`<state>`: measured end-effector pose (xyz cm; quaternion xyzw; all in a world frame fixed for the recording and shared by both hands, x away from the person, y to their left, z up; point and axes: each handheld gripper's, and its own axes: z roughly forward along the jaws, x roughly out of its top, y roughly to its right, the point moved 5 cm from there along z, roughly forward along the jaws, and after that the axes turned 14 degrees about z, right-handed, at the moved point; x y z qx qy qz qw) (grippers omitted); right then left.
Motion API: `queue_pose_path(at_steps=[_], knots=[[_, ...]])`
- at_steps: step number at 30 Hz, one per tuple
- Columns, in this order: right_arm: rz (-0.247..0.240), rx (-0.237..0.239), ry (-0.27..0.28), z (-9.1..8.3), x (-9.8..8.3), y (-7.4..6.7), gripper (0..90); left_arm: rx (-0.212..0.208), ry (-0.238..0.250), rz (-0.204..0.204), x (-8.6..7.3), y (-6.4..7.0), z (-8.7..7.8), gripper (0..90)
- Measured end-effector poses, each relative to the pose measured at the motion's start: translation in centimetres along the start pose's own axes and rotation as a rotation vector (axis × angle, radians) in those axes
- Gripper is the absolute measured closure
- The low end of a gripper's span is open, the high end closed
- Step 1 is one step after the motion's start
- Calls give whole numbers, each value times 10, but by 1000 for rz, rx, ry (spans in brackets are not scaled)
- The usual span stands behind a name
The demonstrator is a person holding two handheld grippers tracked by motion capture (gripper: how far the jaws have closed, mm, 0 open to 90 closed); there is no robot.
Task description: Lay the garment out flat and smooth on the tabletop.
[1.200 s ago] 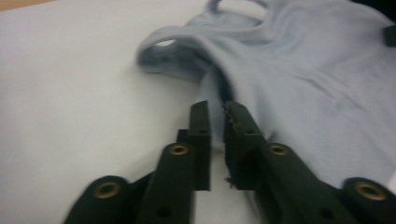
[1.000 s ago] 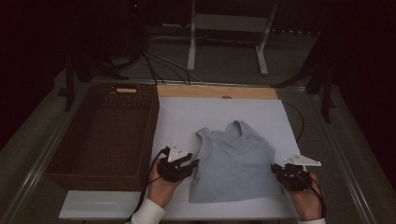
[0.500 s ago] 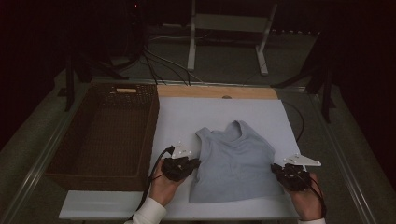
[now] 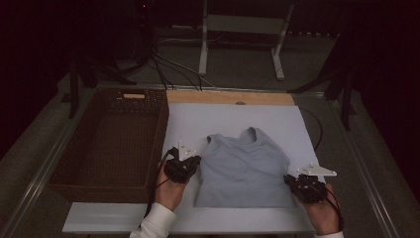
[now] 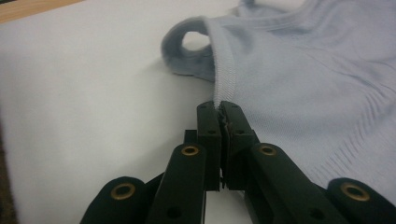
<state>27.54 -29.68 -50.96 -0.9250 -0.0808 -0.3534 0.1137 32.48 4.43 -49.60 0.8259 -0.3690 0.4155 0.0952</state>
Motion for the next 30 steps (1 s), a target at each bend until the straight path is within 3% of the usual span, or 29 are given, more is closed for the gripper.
queue_pose_path(at_steps=[2, 6, 10, 14, 19, 24, 30], knots=[[-5, 11, -2, 2, 0, -4, 864, 19, -10, -10, 0, -3, 2, 884], [-32, 19, -8, 5, -1, -12, 862, 7, -3, -20, -1, -2, 4, 857], [-32, 20, -7, 4, -1, -11, 860, -6, 41, -40, -2, 2, -1, 635], [-33, 21, -7, 4, -2, -10, 859, -29, 74, -49, -2, 6, -8, 525], [-32, 21, -3, 4, -2, -11, 859, -58, 96, -39, -1, 16, -13, 466], [-31, 22, -1, 4, -2, -11, 859, -86, 88, -19, -3, 24, -12, 440], [-28, 23, 3, 3, -1, -10, 858, -99, 56, -43, -14, 32, -9, 439]])
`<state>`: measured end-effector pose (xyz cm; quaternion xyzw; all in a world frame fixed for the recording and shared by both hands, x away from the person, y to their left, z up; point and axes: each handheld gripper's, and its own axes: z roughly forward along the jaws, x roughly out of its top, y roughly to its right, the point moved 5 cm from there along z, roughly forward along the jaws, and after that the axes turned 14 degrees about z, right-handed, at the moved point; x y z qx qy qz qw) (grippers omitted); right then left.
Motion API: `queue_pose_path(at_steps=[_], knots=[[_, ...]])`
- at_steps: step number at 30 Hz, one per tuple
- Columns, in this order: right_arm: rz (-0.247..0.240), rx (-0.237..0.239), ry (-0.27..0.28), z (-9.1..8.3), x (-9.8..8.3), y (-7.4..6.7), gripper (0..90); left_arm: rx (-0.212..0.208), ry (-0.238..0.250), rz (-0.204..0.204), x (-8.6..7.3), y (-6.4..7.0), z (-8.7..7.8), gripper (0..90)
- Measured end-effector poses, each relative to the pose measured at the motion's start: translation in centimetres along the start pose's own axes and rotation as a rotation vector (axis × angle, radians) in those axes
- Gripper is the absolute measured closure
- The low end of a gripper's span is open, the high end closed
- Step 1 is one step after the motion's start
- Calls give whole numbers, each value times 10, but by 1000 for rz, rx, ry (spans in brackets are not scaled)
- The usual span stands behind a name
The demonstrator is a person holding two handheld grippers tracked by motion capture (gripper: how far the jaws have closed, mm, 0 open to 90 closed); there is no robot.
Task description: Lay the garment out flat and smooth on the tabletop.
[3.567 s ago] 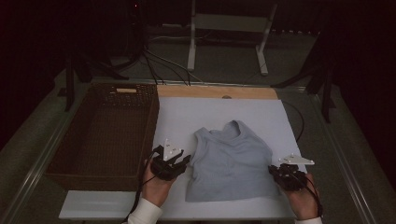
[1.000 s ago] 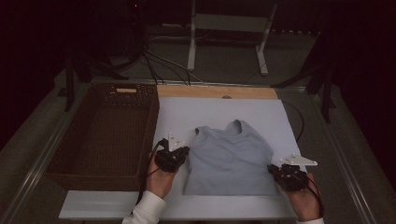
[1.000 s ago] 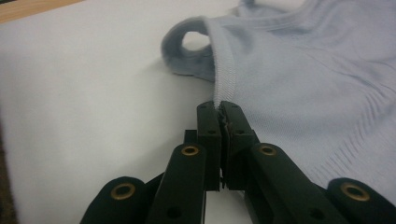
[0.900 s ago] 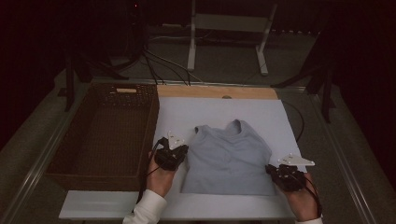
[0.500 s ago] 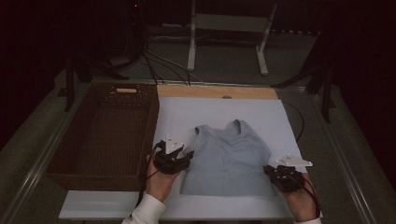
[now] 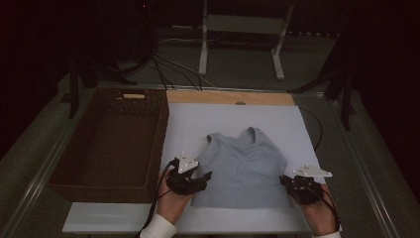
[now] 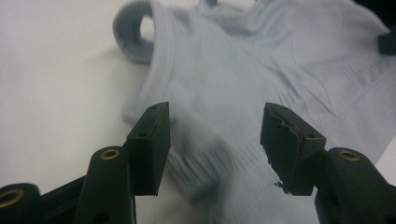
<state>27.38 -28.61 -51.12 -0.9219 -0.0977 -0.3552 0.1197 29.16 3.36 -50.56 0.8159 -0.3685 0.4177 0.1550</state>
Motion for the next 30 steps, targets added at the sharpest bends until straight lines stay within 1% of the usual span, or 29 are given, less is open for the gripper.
queue_pose_path(at_steps=[3, 6, 7, 8, 9, 11, 12, 13, 15, 16, 18, 19, 20, 21, 22, 23, 24, 25, 26, 27, 28, 29, 30], knots=[[-1, 0, 1, 0, 0, 0, 858, 1, -27, -16, -8, 2, 5, 425], [0, 2, 4, 0, 0, 0, 858, 4, -52, -35, -11, -2, 12, 405], [0, 2, 4, 0, 0, 0, 858, 5, -51, -48, -11, -4, 14, 399], [0, 2, 4, 0, 0, 0, 858, 5, -51, -48, -11, -4, 14, 393], [-1, 1, 4, 0, 0, 0, 858, -4, -53, -65, -10, -7, 18, 391], [0, 2, 4, 0, 0, 0, 858, -2, -58, -78, -8, -10, 22, 380], [1, 3, 5, 0, 0, 0, 858, -7, -57, -88, -7, -12, 25, 378], [0, 3, 4, 0, 0, 0, 858, -7, -57, -88, -7, -12, 25, 384], [-1, 4, 3, 1, 0, 0, 858, -19, -46, -118, -4, -16, 31, 451], [-1, 4, 3, 1, 0, 0, 858, -19, -46, -118, -4, -16, 31, 502], [-1, 4, 3, 1, 0, 0, 858, -9, -45, -131, -3, -21, 33, 658], [-1, 5, 3, 1, 0, 0, 857, -11, -41, -128, -3, -21, 33, 740], [-1, 5, 3, 1, 0, 0, 857, -11, -41, -128, -3, -21, 33, 787], [2, 11, 1, 2, 0, 0, 853, 12, -46, -110, -2, -20, 33, 833], [1, 14, -1, 2, -1, -1, 852, 48, -51, -89, -1, -20, 31, 840], [-1, 15, -2, 3, -1, -1, 849, 62, -53, -88, -1, -21, 30, 845], [-2, 16, -5, 4, -1, -2, 843, 62, -53, -88, -1, -21, 30, 848], [-3, 16, -7, 4, -1, -2, 833, 82, -57, -82, -2, -22, 29, 848], [-3, 16, -7, 4, -1, -2, 833, 82, -57, -82, -2, -22, 29, 849], [-3, 12, -6, 5, -1, -3, 810, 84, -60, -77, -3, -22, 28, 849], [-5, 5, -2, 5, 0, -2, 769, 90, -63, -71, -3, -23, 27, 849], [-1, -1, 7, 6, 2, -1, 710, 96, -61, -69, -3, -24, 26, 849], [7, -3, 11, 5, 3, -1, 680, 99, -60, -68, -3, -25, 25, 849]])
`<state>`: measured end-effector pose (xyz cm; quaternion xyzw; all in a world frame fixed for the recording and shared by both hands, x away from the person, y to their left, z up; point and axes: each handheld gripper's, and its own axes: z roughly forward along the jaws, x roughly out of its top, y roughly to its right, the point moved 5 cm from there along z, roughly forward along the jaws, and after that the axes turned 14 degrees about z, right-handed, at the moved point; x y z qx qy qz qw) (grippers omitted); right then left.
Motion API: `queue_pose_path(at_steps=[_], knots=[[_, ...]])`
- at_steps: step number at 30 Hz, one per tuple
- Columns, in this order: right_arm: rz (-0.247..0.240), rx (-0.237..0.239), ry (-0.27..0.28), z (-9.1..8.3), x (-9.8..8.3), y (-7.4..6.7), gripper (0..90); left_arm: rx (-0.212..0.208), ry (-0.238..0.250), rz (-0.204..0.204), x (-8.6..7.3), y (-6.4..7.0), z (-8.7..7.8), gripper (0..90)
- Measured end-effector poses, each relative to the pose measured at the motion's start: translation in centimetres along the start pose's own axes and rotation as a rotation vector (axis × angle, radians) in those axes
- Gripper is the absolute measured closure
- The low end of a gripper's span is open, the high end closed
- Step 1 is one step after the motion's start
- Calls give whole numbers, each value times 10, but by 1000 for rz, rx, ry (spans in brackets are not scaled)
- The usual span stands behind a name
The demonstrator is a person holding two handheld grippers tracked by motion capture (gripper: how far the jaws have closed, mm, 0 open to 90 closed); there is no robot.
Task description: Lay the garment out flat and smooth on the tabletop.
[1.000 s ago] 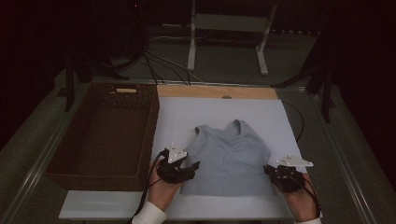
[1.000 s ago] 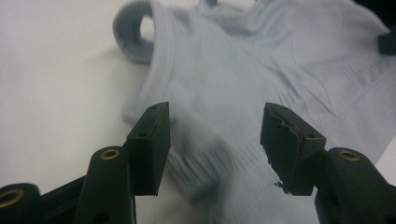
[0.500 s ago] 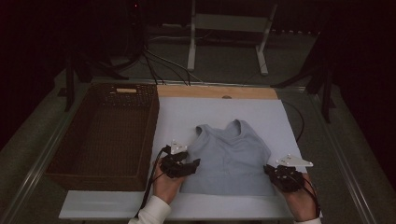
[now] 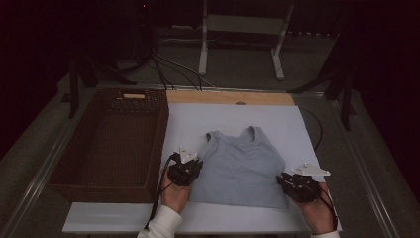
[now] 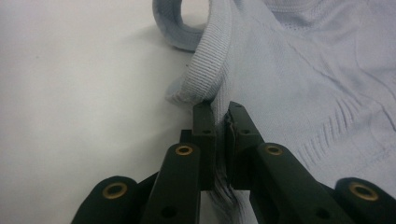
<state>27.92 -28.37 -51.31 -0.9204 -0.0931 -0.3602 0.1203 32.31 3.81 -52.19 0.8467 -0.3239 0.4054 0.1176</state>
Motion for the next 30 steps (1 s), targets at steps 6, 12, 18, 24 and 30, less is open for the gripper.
queue_pose_path(at_steps=[6, 12, 18, 24, 30], knots=[[36, -24, 59, -4, 13, 6, 571, 20, -1, 5, 0, -4, -2, 848], [74, -47, 83, -2, 25, 19, 538, 38, 2, 3, 0, -9, -5, 848], [136, 21, 69, 7, 29, 27, 525, 40, 3, 0, 0, -11, -5, 848], [175, 96, 38, 21, 36, 28, 578, 39, 8, 2, 1, -10, -5, 847], [186, 139, 3, 26, 41, 23, 766, 38, 13, 2, 1, -10, -5, 847]])
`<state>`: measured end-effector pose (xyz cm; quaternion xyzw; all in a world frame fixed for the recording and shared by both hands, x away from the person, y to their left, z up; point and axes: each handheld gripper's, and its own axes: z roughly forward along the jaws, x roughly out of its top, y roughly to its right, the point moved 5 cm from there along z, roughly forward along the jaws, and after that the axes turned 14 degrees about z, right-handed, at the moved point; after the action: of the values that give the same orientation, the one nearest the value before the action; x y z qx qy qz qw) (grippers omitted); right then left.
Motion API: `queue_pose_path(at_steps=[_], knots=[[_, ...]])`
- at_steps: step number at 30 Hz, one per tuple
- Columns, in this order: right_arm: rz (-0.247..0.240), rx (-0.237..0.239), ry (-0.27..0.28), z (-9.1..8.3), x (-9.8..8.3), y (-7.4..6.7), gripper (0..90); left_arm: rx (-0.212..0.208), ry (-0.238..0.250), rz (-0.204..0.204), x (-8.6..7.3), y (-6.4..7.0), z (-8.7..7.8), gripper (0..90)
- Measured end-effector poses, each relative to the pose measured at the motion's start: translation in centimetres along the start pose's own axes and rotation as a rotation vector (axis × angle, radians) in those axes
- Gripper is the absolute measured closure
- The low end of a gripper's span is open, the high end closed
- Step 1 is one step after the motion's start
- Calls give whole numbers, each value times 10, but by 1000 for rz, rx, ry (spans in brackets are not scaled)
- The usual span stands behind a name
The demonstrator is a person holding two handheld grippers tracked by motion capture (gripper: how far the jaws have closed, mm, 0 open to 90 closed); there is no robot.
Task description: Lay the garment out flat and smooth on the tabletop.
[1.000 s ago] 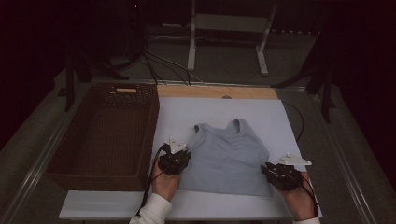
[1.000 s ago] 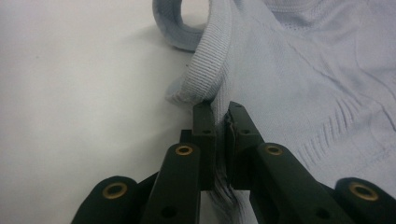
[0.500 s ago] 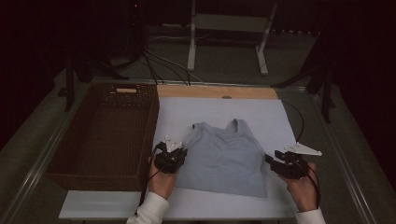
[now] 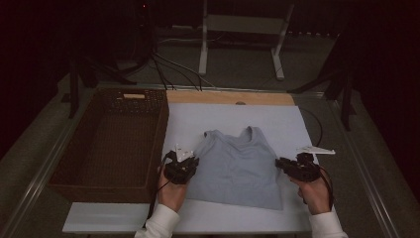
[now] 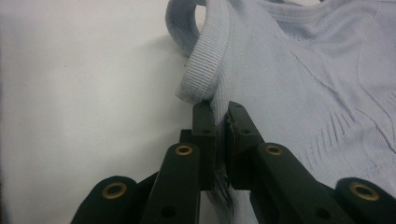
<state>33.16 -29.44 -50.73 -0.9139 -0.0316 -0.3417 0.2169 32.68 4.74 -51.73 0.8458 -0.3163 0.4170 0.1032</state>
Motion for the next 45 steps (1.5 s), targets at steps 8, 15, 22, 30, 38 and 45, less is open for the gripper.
queue_pose_path(at_steps=[8, 15, 22, 30, 38, 45], knots=[[-24, -14, 18, -4, 2, -3, 869, 0, 1, 0, 0, 1, 0, 847], [-72, -51, 29, -5, 5, 0, 878, -5, 6, 3, 1, 2, 0, 847], [-91, -131, 86, -8, 16, 4, 885, -19, 3, 17, 2, 7, 2, 847], [-122, -183, 50, -1, 7, 6, 778, -13, 9, 14, 4, 7, 1, 847], [-94, -163, 46, -13, -15, -5, 508, -7, 11, 13, 3, 5, -1, 847], [-97, -147, 11, -13, -28, -12, 488, -5, 14, 12, 4, 5, -3, 847]])
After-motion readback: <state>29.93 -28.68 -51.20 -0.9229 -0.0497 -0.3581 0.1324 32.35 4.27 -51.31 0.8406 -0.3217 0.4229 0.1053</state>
